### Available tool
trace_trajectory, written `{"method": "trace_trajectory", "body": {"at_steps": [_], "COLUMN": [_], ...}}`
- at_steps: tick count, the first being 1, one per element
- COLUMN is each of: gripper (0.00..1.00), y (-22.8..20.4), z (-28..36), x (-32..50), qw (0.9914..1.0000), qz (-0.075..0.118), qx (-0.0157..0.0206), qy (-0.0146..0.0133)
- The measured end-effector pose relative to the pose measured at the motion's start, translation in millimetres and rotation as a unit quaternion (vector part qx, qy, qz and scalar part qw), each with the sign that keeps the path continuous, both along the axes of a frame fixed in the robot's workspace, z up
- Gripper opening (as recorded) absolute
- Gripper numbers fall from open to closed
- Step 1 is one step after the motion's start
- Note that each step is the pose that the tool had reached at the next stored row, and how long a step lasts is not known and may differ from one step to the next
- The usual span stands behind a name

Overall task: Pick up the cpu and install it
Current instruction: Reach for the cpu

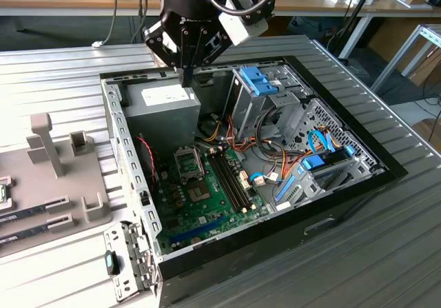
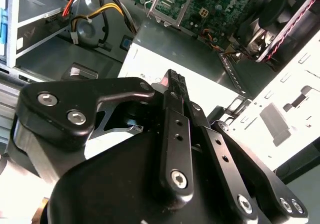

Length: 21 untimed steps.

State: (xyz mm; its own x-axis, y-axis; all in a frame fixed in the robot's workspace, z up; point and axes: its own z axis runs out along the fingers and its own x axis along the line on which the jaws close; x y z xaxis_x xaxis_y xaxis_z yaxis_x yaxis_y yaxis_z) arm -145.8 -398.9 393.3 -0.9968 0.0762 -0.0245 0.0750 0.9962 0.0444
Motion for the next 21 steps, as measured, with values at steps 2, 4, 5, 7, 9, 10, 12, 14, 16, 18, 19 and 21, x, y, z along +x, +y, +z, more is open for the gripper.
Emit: {"method": "trace_trajectory", "body": {"at_steps": [2, 4, 5, 7, 9, 10, 12, 14, 16, 18, 19, 21], "gripper": [0.11, 0.11, 0.11, 0.11, 0.11, 0.11, 0.11, 0.11, 0.11, 0.11, 0.11, 0.11], "y": [0.0, 0.0, 0.0, 0.0, 0.0, 0.0, 0.0, 0.0, 0.0, 0.0, 0.0, 0.0], "z": [0.0, 0.0, 0.0, 0.0, 0.0, 0.0, 0.0, 0.0, 0.0, 0.0, 0.0, 0.0], "x": [-2.3, -3.8, -4.8, -6.2, -7.8, -9.0, -10.5, -12.5, -14.5, -16.0, -16.6, -18.1], "qw": [1.00000, 1.00000, 1.00000, 1.00000, 1.00000, 1.00000, 1.00000, 1.00000, 1.00000, 1.00000, 1.00000, 1.00000], "qz": [0.000, 0.000, 0.000, 0.000, 0.000, 0.000, 0.000, 0.000, 0.000, 0.000, 0.000, 0.000], "qx": [0.0000, 0.0000, 0.0000, 0.0000, 0.0000, 0.0000, 0.0000, 0.0000, 0.0000, 0.0000, 0.0000, 0.0000], "qy": [0.0000, 0.0000, 0.0000, 0.0000, 0.0000, 0.0000, 0.0000, 0.0000, 0.0000, 0.0000, 0.0000, 0.0000]}}
